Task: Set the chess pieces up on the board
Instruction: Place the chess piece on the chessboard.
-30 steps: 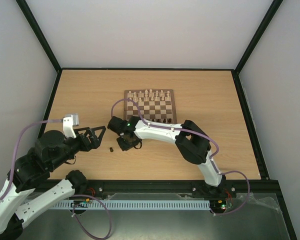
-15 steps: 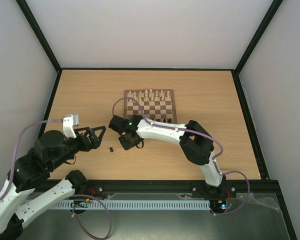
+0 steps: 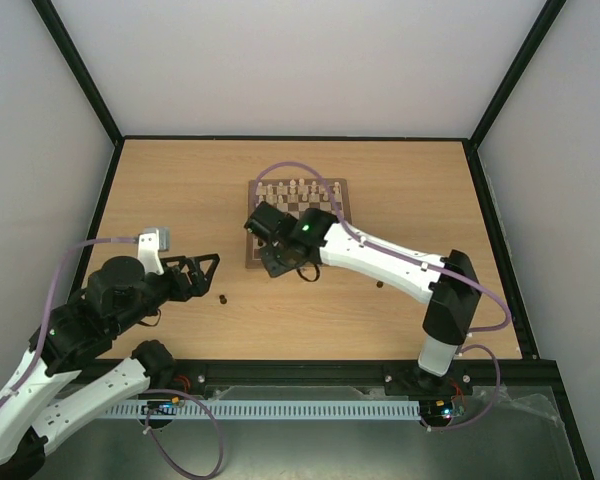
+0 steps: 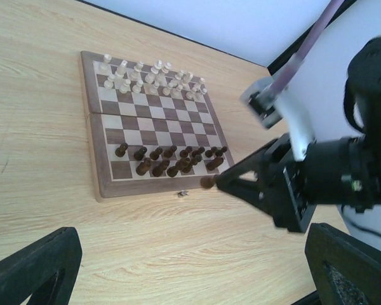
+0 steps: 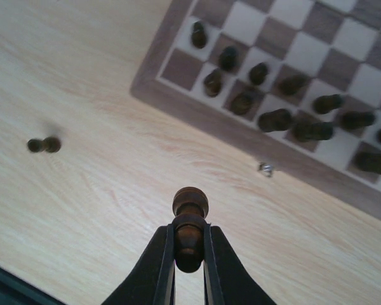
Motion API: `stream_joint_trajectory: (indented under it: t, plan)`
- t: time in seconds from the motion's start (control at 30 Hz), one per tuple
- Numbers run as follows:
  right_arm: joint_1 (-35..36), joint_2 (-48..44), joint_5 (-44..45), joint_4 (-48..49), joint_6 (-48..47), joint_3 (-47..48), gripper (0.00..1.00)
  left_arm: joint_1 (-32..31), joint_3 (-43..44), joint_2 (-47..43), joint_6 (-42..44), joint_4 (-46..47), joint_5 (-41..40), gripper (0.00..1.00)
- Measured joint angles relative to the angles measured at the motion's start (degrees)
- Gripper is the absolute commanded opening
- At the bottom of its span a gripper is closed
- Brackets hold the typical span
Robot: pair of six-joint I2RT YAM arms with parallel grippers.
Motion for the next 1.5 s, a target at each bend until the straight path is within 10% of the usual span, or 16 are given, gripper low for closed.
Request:
stream_joint_trajectory:
  t: [0.7,1.5]
  plan:
    - [-14.97,3.85,3.39,-6.29,-5.35,8.61,0.02,0.00,-2.10,1.57,0.63,2.82,2.23,0.99]
    - [-15.98,9.25,-0.66,-4.48,-6.58,-0.48,0.02,0.00,-4.26,2.25,0.63,4.35,2.75,0.99]
